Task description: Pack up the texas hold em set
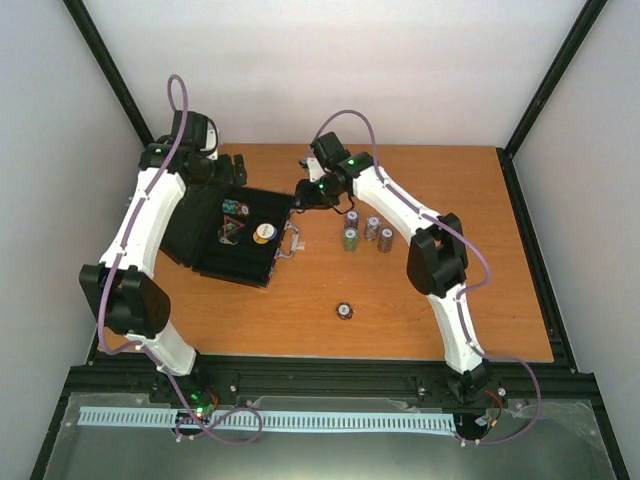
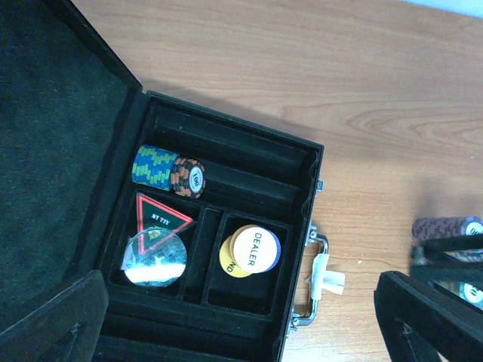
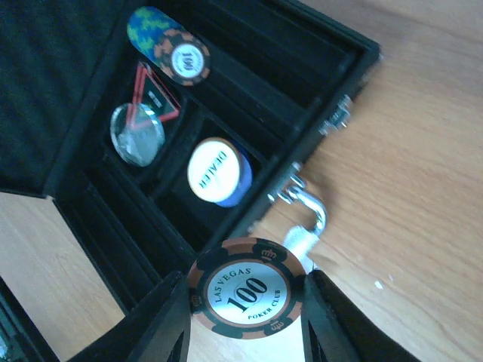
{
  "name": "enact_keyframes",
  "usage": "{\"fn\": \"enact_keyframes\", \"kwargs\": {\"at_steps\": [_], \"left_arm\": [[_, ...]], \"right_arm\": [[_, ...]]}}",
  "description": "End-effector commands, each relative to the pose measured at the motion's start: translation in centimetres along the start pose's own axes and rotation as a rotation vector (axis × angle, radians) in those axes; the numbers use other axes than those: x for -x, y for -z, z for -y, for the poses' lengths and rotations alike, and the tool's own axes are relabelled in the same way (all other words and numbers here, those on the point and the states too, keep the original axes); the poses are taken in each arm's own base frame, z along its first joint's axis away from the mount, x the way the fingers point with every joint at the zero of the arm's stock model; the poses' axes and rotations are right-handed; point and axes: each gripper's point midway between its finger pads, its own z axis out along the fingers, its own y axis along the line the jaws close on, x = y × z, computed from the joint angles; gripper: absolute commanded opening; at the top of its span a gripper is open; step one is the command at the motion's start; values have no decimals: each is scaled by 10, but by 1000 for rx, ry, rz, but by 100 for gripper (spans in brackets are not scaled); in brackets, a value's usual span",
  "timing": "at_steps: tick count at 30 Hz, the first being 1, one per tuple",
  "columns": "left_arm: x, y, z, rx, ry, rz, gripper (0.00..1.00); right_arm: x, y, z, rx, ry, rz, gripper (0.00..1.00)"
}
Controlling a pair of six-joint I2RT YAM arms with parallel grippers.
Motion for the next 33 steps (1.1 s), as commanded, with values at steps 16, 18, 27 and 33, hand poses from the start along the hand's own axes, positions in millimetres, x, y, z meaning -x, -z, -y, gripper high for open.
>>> {"fn": "enact_keyframes", "kwargs": {"at_steps": [16,18,27,33], "left_arm": [[-15,39,-5,-15,37,78,100],[-15,42,-5,-17,37,86,100],[-28,32,4,-87,77,52,100],[-31,28,4,-91,73,38,100]], "right_arm": [[49,-61,-64,305,97,106,29],[51,-69,-65,322,92,108,29],[65,-98,-63,378,94,151,29],[71,-111,-62,412,92,179,29]]}}
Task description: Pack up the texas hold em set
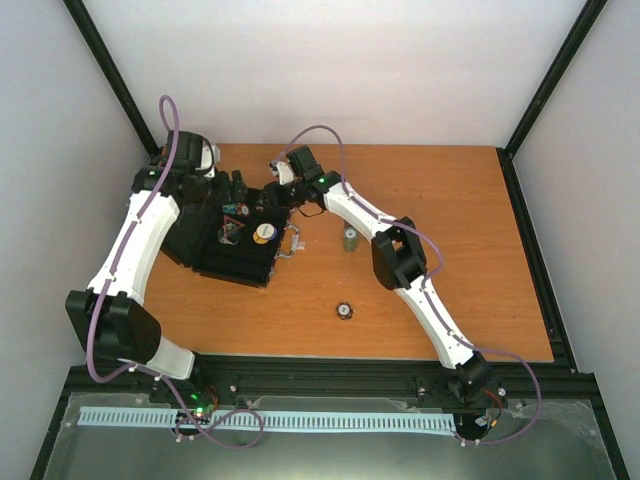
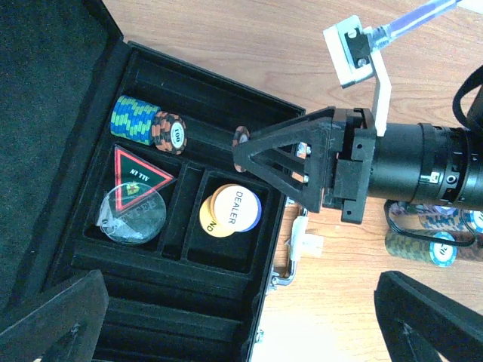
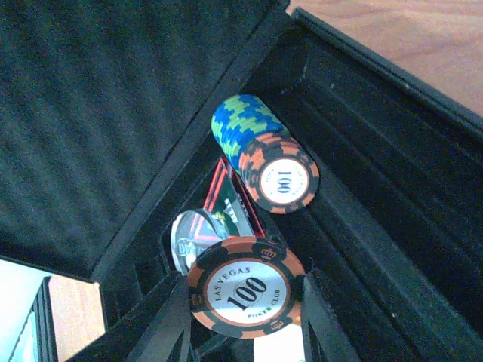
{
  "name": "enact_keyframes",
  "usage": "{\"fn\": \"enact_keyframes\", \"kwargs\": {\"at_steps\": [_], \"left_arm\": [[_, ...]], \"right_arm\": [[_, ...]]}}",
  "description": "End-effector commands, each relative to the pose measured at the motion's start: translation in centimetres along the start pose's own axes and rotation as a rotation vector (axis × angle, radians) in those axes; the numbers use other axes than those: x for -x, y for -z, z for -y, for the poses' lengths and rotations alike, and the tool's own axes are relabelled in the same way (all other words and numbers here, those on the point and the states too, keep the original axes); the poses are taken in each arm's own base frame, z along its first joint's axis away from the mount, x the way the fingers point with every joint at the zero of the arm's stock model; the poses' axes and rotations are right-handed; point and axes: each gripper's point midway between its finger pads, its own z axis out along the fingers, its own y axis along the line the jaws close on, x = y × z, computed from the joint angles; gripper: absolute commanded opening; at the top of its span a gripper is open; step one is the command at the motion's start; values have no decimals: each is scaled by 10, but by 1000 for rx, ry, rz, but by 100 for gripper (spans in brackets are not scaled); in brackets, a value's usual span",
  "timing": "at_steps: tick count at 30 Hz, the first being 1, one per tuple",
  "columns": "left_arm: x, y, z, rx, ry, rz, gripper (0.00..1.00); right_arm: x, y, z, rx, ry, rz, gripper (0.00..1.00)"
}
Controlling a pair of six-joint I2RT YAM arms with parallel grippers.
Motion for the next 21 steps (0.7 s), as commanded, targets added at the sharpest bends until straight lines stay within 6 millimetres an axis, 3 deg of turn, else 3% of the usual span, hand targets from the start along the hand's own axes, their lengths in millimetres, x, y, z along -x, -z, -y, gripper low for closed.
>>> {"fn": "enact_keyframes", "kwargs": {"at_steps": [1,21], "left_arm": [[6,4,4,-36,16,27,100],[-8,-8,6,-66,27,-19,100]], "right_arm": [[19,-5,-15,67,41,68,29],[27,-37,13,92,-14,141,31]]}}
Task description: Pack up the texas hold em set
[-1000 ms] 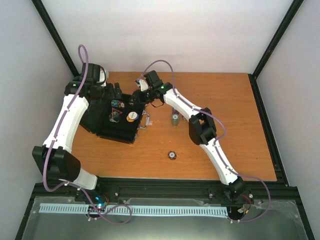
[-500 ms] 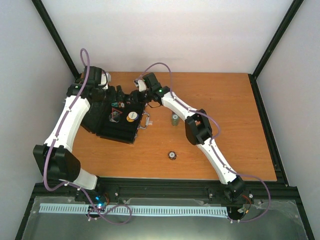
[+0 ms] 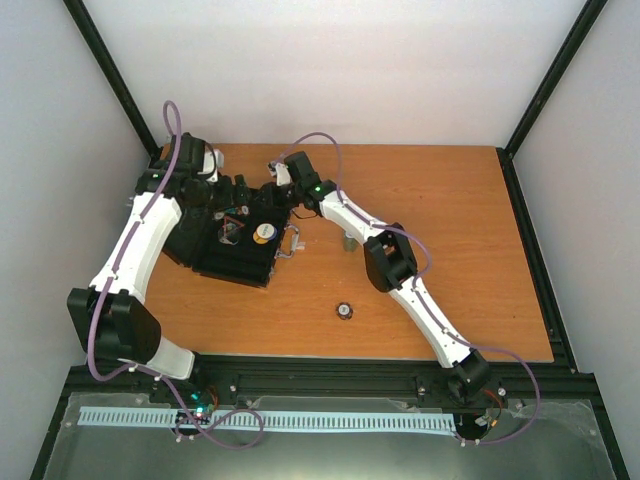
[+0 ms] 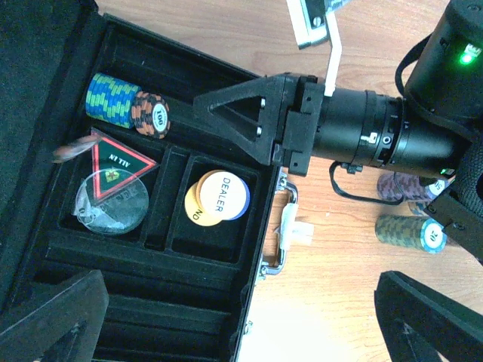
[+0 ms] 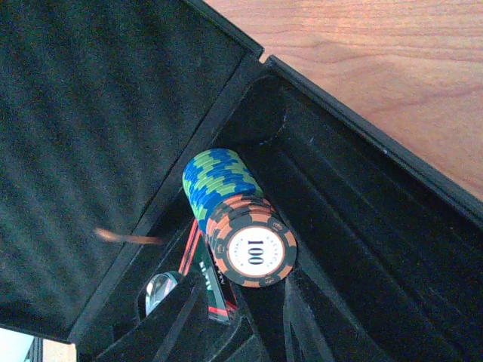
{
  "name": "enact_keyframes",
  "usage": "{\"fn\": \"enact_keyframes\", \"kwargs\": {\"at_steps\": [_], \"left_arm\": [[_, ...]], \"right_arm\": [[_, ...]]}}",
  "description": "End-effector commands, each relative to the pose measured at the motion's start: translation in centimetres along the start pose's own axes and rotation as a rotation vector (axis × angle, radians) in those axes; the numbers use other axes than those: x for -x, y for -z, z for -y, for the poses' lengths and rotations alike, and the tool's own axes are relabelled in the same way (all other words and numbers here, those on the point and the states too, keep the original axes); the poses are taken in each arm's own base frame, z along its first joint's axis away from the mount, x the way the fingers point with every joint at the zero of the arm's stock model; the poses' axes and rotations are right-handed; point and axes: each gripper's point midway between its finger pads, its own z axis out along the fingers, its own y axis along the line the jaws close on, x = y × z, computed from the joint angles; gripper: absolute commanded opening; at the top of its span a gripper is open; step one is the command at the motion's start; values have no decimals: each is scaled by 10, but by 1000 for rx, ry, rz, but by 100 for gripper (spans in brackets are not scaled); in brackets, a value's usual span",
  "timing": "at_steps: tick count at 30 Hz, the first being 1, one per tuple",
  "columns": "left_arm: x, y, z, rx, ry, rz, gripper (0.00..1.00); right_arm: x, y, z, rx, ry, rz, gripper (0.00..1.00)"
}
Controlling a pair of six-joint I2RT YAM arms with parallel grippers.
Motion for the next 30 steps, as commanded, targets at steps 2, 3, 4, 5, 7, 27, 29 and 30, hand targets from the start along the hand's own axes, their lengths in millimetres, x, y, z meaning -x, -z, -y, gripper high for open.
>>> {"fn": "enact_keyframes", "kwargs": {"at_steps": [2,3,4,5,7,27,29,30], "left_arm": [[2,0,1,-23,14,11,100],[1,0,1,-23,11,10,100],[1,0,1,-21,10,11,100],[1,-1,0,-21,11,8,100],[1,-3,1,-25,13,6,100],[-15,-40,-22,64,50,-88,100],[-13,-43,-20,54,74,-86,100],[-13,-45,-19,47,86,-89,100]], "right_arm": [[8,-6,-5,32,9,34,31],[7,-6,-4,25,13,32,31],[7,-5,-4,18,16,29,31],[8,-4,-4,7,21,30,32],[10,0,-5,-3,33,32,34],[36,90,-44,-224,191,42,79],[37,106,-49,-256,201,41,80],[37,113,-49,-284,199,38,81]]}}
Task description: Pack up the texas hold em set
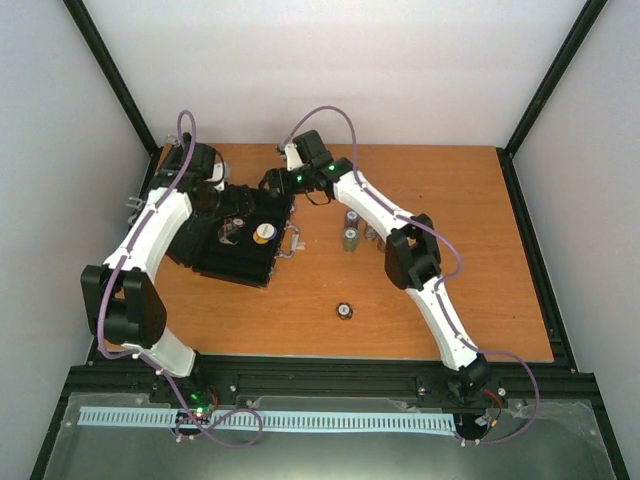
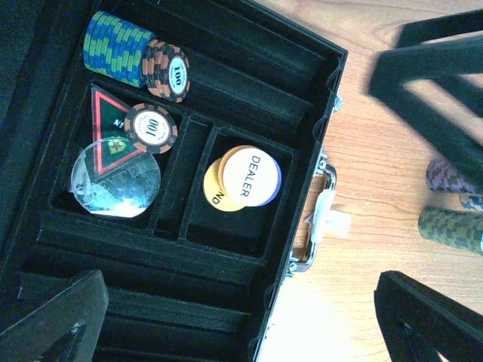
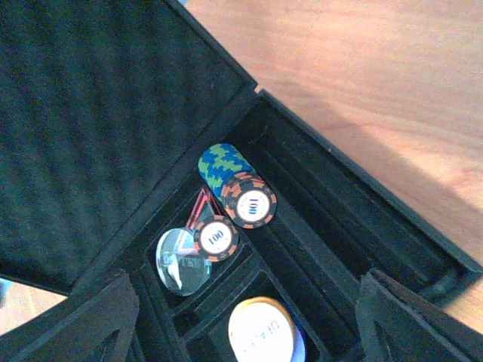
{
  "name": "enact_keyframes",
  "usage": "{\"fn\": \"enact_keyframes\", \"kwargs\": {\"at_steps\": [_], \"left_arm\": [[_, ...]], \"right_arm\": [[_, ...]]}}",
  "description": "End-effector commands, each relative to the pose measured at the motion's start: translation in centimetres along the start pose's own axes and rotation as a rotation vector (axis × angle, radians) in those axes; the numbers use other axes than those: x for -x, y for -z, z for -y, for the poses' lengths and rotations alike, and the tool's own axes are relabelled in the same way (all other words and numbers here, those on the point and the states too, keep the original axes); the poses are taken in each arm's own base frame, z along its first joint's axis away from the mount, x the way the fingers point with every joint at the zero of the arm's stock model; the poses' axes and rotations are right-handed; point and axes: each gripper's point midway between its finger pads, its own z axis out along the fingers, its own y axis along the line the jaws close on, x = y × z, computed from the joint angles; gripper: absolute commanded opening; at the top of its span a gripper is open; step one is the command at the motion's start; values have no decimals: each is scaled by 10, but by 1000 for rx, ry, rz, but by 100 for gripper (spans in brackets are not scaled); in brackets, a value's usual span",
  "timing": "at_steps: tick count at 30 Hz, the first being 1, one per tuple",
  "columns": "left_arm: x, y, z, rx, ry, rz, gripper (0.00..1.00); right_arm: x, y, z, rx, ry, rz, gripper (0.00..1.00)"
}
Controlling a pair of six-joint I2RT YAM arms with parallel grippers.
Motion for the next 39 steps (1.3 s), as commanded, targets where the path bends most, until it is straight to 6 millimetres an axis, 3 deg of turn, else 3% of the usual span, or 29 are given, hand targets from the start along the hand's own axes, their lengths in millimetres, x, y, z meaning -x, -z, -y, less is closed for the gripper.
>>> {"fn": "enact_keyframes", "kwargs": {"at_steps": [1,6,12,19,27,39], "left_arm": [[10,-3,2,-18,65,21,100],[10,-27,-6,0,153,14,92],[18,-61,-26,102,175,-4,71],[38,-83,-52,261,117,17,73],[41,-106,-60,289,105,1,73],[52,-127,-60,282,10,5,69]], "right_arm": [[19,53,-10,-110,66,31,82],[5,90,-6,-201,99,-18,83],[-22,130,14,-259,54,-50,83],[-35,169,43,-308,9,-44,83],[-50,187,59,-334,-25,-58,82],[-64,195,77,-353,-78,-70,82]]}}
